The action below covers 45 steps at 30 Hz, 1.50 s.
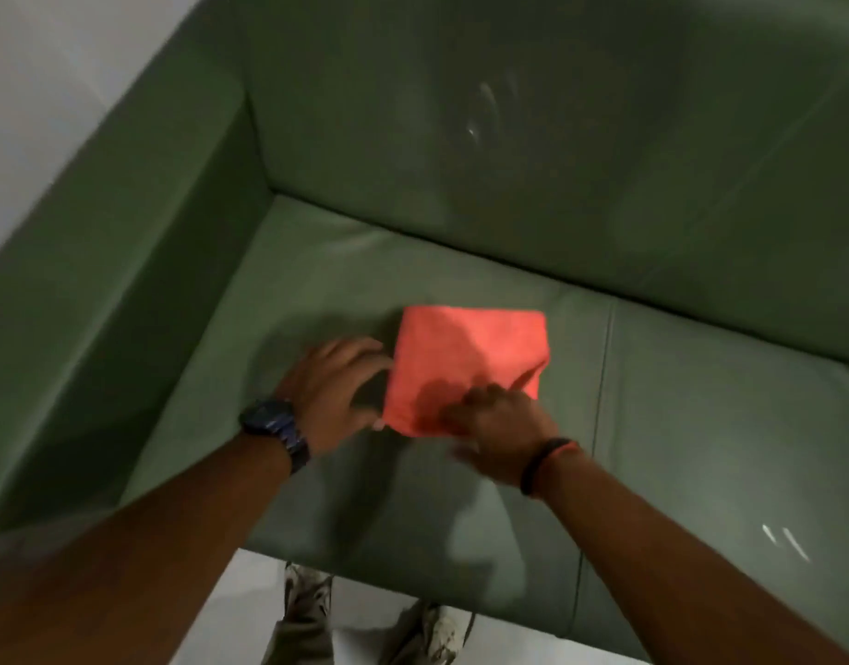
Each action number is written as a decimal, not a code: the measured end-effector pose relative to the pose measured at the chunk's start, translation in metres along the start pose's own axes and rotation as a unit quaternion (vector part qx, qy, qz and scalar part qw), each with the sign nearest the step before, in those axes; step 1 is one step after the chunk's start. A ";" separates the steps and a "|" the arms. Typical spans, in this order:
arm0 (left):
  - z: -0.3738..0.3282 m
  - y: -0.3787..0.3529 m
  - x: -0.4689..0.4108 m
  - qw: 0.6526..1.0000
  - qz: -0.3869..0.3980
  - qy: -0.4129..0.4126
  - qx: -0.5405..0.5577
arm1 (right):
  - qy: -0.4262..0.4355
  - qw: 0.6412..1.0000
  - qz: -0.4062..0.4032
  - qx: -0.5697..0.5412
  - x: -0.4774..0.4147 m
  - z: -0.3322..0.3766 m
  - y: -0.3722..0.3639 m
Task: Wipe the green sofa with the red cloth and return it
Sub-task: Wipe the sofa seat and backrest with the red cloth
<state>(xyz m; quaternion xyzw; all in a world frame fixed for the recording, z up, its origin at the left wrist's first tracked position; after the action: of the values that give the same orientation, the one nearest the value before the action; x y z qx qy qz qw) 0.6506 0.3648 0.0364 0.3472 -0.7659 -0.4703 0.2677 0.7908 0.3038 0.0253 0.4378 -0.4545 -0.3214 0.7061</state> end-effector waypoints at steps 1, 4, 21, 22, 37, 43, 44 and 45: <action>0.027 -0.031 0.014 0.996 0.067 0.055 -0.034 | -0.006 0.999 0.041 -0.002 0.005 0.002 -0.030; 0.098 -0.092 0.060 0.955 0.201 0.179 -0.124 | -0.068 0.994 -0.033 -0.083 0.005 -0.008 -0.066; 0.127 -0.138 0.089 0.947 0.226 0.201 -0.107 | -0.201 0.970 -0.128 -0.051 -0.062 -0.011 -0.139; 0.129 -0.138 0.090 0.948 0.220 0.203 -0.108 | -0.255 0.954 -0.145 -0.069 -0.061 -0.019 -0.136; 0.128 -0.140 0.090 0.951 0.210 0.204 -0.096 | -0.262 0.956 -0.116 -0.059 -0.059 0.001 -0.140; 0.130 -0.142 0.090 0.951 0.215 0.206 -0.086 | -0.174 0.974 -0.140 -0.032 -0.029 -0.005 -0.151; 0.130 -0.142 0.090 0.952 0.210 0.206 -0.084 | -0.201 0.968 -0.145 -0.040 -0.026 -0.011 -0.150; 0.131 -0.141 0.089 0.954 0.205 0.204 -0.084 | -0.232 0.961 -0.143 -0.048 -0.027 -0.012 -0.149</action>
<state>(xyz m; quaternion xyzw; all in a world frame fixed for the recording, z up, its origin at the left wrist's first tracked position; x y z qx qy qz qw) 0.5392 0.3203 -0.1383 0.2472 -0.7072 -0.3875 0.5372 0.7839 0.2696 -0.1220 0.3772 -0.5225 -0.5334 0.5479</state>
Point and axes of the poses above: each hand's wrist, its own x-axis away from the middle knuckle, its own y-axis out of the back of the hand, z = x × y, the point moved 9 cm from there along -x, towards the middle knuckle, and after that the axes turned 1 degree about -x, right-handed, at the moved point
